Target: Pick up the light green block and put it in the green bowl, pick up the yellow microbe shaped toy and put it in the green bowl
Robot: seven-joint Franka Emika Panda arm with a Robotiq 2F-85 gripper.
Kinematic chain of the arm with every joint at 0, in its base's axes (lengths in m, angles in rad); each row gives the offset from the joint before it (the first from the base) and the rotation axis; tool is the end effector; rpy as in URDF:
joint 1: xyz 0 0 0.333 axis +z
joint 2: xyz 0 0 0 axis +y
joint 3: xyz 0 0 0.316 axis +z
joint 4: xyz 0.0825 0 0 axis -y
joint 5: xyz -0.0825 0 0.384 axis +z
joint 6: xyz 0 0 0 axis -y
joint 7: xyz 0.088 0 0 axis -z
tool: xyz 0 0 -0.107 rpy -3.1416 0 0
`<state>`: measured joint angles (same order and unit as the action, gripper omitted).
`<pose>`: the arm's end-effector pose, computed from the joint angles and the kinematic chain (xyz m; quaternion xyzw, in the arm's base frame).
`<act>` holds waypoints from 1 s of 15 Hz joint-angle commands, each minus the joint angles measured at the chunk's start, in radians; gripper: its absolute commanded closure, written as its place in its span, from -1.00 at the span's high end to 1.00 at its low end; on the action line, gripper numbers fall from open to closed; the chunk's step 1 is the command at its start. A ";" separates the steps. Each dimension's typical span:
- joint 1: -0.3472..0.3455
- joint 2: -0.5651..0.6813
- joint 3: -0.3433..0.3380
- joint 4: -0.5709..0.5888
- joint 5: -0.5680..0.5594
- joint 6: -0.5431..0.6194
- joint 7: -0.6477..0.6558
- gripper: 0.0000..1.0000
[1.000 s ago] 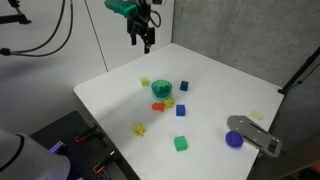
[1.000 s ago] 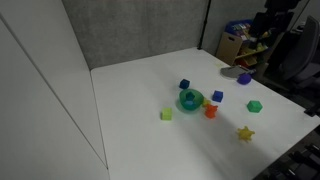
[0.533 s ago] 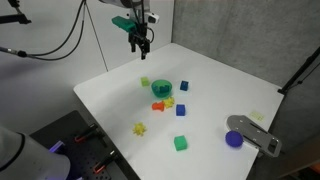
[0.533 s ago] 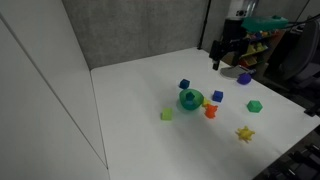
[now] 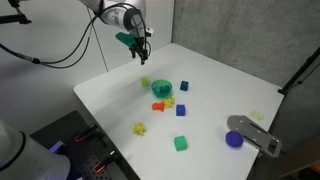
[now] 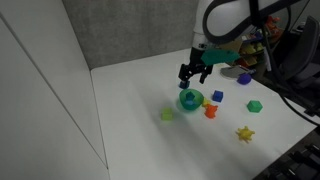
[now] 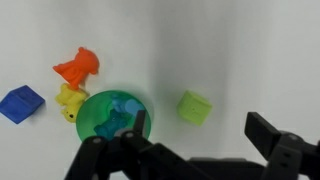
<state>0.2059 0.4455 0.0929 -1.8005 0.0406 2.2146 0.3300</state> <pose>0.6189 0.1874 0.2985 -0.9987 0.0322 0.0254 0.0297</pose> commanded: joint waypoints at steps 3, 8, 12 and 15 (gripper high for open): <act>0.021 0.047 -0.003 0.021 0.002 0.036 -0.002 1.00; 0.025 0.083 -0.005 0.050 -0.003 0.005 -0.006 1.00; 0.012 0.164 0.016 0.077 0.053 0.008 -0.017 1.00; 0.020 0.234 0.017 0.105 0.101 0.037 0.025 1.00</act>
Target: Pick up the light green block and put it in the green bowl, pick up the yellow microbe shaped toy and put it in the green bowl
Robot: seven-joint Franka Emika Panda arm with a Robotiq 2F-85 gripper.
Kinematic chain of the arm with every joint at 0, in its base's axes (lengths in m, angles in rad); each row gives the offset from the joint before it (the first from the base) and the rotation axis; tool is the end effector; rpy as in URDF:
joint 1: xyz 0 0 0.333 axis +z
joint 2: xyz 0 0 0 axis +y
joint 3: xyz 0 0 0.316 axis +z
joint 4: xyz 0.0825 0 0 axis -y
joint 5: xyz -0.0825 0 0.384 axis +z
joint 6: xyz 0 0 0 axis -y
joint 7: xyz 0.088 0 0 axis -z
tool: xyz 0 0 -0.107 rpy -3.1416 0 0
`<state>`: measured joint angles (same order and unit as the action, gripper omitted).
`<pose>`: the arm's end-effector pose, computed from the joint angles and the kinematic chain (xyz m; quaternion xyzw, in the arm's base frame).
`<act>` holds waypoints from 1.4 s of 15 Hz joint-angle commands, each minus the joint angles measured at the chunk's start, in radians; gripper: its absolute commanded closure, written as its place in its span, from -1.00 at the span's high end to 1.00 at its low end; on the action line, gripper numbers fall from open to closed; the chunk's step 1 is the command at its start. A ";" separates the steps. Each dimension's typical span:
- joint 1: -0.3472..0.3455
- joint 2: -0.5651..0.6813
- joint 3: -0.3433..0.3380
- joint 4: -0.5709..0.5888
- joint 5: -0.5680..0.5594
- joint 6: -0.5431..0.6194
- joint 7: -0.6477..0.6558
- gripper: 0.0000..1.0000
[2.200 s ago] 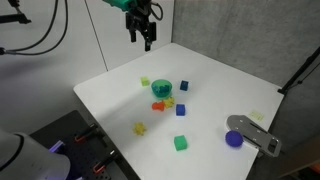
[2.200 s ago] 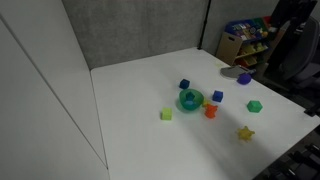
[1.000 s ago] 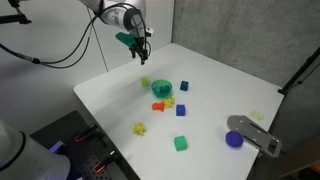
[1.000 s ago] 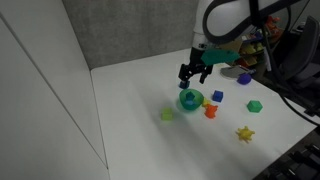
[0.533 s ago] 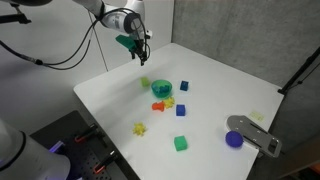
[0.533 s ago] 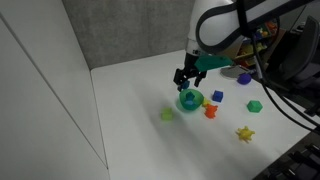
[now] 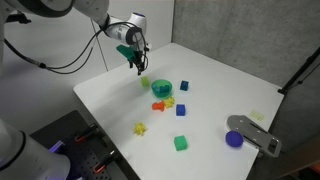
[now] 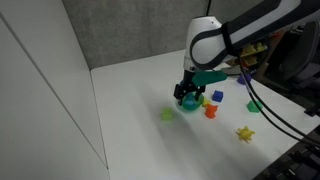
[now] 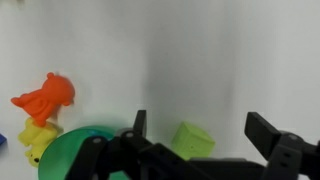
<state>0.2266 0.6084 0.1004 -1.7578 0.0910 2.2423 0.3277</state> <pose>0.6168 0.2069 0.2136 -0.9954 0.0379 0.0780 0.0400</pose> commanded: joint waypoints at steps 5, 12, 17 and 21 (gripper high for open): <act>0.029 0.170 -0.004 0.121 0.094 0.139 0.085 1.00; 0.171 0.285 -0.124 0.216 -0.027 0.242 0.229 1.00; 0.240 0.357 -0.194 0.290 -0.105 0.246 0.313 1.00; 0.241 0.410 -0.207 0.351 -0.134 0.258 0.336 1.00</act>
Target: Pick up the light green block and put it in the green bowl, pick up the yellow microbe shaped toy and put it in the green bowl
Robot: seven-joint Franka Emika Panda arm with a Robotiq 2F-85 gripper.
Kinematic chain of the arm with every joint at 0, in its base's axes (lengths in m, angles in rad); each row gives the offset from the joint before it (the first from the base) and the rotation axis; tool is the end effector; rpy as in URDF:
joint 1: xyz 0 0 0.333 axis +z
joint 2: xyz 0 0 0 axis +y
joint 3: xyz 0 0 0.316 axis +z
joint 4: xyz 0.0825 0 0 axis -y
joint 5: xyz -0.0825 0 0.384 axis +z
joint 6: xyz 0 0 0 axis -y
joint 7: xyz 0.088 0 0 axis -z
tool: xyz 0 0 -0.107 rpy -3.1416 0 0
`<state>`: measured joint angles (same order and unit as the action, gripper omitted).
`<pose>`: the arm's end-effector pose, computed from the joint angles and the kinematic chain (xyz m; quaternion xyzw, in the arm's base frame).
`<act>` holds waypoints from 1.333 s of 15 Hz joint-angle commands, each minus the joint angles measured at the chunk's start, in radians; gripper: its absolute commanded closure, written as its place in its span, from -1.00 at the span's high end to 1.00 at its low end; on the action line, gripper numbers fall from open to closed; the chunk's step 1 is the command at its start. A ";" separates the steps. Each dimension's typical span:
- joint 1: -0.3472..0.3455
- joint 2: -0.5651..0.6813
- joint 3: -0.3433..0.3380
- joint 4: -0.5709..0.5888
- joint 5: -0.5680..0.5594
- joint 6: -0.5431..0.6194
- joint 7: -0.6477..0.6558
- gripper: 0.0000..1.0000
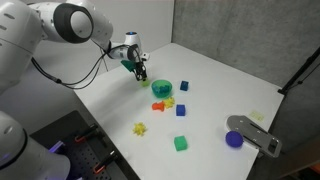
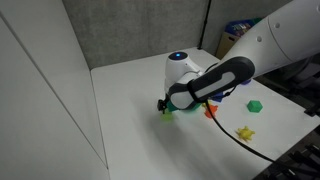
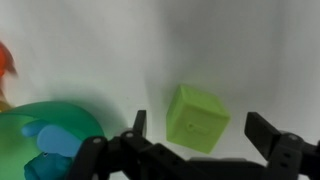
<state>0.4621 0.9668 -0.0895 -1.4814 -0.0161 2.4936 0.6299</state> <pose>0.6567 0.2678 0.1010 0.9936 -0.1019 0.0411 0.0246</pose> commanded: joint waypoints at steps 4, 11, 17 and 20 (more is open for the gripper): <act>-0.001 0.103 -0.018 0.135 -0.018 0.010 0.040 1.00; -0.022 0.175 0.008 0.209 0.012 0.028 0.065 1.00; -0.031 0.194 0.024 0.221 0.010 0.052 0.027 -0.02; -0.044 0.163 0.041 0.197 0.013 0.042 0.000 -0.33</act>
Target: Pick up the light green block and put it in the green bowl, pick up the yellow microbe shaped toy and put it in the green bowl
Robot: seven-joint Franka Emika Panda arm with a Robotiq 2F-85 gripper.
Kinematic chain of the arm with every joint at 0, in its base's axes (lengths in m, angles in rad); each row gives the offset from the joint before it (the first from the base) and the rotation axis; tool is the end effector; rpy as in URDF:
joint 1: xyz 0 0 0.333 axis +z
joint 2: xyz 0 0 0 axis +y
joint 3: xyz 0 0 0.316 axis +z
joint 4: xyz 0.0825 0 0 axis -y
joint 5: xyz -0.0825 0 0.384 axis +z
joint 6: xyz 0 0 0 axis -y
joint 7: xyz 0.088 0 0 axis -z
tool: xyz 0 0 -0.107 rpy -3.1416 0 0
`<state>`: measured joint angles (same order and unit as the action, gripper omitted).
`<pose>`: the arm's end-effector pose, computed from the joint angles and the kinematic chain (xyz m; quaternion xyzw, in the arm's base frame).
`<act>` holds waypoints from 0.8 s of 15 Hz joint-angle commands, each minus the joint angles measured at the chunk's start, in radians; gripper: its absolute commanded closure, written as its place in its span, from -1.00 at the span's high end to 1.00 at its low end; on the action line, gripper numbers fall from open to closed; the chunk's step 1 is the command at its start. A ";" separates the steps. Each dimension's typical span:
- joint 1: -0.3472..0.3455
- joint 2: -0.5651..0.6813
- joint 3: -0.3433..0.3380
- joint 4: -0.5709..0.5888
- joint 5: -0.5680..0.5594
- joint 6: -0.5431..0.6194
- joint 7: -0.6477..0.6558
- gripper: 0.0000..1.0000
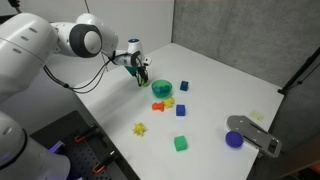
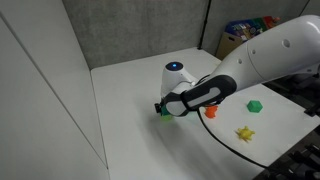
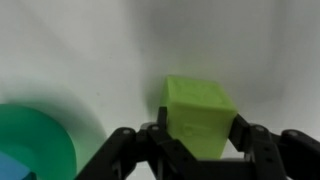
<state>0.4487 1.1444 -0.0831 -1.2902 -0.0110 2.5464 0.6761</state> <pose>0.6801 0.2762 0.0554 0.9899 -0.1238 0.0695 0.0059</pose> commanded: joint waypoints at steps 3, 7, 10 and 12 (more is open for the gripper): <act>-0.057 -0.064 0.062 -0.035 0.017 -0.017 -0.091 -0.42; -0.094 -0.154 0.075 -0.104 0.024 -0.012 -0.142 -0.42; -0.126 -0.229 0.075 -0.168 0.030 -0.011 -0.174 -0.42; -0.148 -0.280 0.071 -0.215 0.040 0.000 -0.190 -0.42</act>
<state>0.3374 0.9716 -0.0250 -1.3938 -0.0004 2.5450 0.5376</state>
